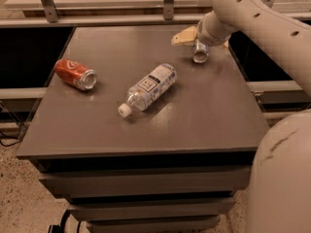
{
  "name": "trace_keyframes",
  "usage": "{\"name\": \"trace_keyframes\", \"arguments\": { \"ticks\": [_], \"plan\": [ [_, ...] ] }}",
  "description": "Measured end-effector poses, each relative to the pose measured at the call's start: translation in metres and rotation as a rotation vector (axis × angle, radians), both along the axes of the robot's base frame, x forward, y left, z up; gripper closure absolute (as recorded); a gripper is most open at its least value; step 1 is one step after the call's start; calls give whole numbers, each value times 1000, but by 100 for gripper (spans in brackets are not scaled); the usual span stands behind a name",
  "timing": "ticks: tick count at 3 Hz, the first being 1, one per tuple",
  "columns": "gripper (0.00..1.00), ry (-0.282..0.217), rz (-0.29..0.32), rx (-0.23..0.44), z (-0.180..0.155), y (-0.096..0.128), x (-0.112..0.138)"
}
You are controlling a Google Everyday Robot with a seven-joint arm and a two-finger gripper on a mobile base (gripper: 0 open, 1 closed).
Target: Pick redbull can
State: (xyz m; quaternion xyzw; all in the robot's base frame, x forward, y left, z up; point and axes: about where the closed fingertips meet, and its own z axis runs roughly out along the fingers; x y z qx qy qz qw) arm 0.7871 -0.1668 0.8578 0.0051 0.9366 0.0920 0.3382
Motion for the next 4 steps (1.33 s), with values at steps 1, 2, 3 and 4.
{"name": "trace_keyframes", "arguments": {
  "ticks": [1, 2, 3, 4],
  "plan": [
    [17, 2, 9, -24, -5, -3, 8],
    [41, 11, 22, -51, -7, -3, 11],
    [65, 15, 39, -68, -4, -3, 8],
    [87, -15, 68, -50, 9, -5, 1]
  ]
}}
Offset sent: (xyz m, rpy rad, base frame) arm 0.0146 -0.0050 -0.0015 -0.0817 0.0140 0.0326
